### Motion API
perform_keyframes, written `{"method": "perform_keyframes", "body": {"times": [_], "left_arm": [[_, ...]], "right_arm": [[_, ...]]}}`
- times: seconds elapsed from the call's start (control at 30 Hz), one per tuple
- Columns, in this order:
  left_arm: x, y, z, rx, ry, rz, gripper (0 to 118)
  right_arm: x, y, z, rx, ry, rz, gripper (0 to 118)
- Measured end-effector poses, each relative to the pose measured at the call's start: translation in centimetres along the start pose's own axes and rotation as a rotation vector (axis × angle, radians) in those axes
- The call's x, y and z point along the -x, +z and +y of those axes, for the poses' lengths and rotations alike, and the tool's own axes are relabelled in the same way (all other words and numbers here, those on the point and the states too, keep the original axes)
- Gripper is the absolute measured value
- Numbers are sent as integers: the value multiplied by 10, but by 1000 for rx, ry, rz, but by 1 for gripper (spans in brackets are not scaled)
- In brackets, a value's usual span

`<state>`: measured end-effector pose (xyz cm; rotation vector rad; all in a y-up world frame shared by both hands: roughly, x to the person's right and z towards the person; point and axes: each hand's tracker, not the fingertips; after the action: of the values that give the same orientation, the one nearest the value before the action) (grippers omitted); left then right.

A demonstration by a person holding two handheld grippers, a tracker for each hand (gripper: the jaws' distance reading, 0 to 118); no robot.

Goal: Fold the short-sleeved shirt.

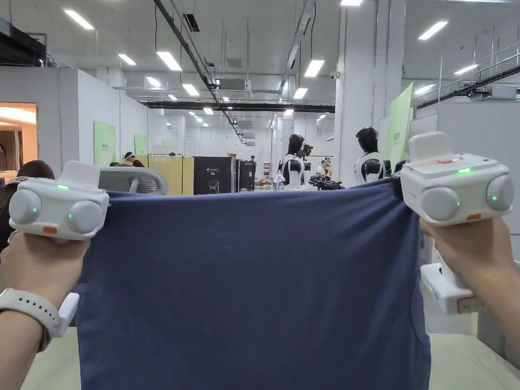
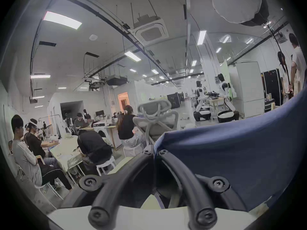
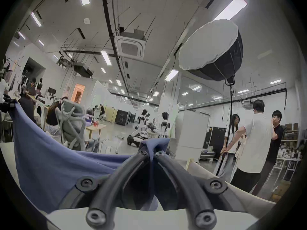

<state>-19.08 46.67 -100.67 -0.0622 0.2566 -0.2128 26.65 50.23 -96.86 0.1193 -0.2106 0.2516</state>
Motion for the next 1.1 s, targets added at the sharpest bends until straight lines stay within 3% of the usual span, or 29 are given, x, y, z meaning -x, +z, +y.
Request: {"method": "perform_keyframes", "body": {"times": [0.23,0.57,0.87,1.0,1.1], "left_arm": [[4,-7,-2,-3,-5,2,0],[-14,-8,-99,148,-46,-45,0],[11,88,-150,188,-44,-145,0],[23,148,-214,270,-94,-191,0],[33,187,-283,408,-41,-264,0]], "right_arm": [[5,-6,-1,-12,-7,-11,2],[21,26,-101,123,-15,10,2],[9,129,-133,194,-12,68,2],[7,189,-182,315,-3,150,2],[17,243,-237,425,32,197,2]]}}
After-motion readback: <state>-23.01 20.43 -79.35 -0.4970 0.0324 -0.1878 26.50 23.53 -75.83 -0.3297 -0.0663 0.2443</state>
